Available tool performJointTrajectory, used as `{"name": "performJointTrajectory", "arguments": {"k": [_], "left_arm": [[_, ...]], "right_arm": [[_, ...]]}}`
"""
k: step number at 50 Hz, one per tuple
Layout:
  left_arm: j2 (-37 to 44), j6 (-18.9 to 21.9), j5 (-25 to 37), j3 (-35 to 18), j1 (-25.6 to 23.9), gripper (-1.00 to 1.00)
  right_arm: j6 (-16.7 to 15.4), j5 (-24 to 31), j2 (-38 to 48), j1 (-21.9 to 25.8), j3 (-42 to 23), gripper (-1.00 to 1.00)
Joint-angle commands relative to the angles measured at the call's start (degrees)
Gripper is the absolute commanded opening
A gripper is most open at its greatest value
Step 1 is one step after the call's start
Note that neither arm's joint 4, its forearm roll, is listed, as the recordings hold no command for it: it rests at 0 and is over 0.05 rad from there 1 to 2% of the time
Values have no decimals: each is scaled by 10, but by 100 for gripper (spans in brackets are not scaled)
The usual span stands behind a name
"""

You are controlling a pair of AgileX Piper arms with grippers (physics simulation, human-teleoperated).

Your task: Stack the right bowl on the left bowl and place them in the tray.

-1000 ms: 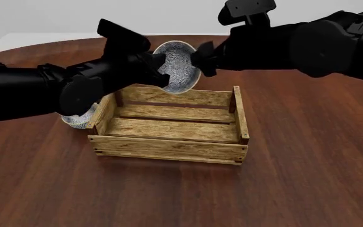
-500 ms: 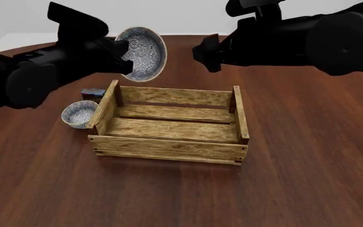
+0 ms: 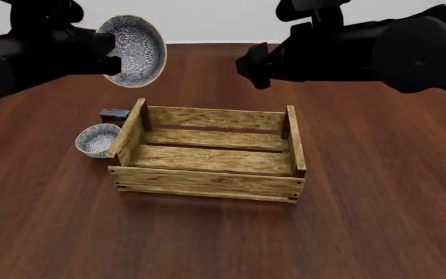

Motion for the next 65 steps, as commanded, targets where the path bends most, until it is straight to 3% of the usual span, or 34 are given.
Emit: {"name": "performJointTrajectory", "arguments": {"k": [1,5,7,14,24,34,35,39,44,55,56,65], "left_arm": [[-34,0,42,-11,30,-100],[-36,8,55,-16,53,-100],[-36,-16,76,-27,59,-100],[-55,5,108,-28,115,-100],[-87,34,149,-24,152,-100],[-56,-51,217,-72,154,-100],[-49,-47,230,-84,175,-100],[-43,-70,246,-99,180,-100],[-25,-129,248,-94,187,-100],[-14,-180,248,-92,200,-100],[-9,-211,251,-87,183,-100],[4,-232,237,-70,184,-100]], "right_arm": [[3,-8,-58,1,39,100],[3,-8,-59,2,40,100],[2,-8,-59,2,40,100],[4,-7,-61,1,40,100],[5,-9,-58,0,40,100],[6,-8,-61,2,41,100],[6,-8,-62,2,41,100],[6,-7,-64,2,42,100],[6,-7,-64,0,40,100],[6,-6,-67,1,41,100],[5,-6,-67,0,41,100],[6,-5,-68,0,40,100]]}}
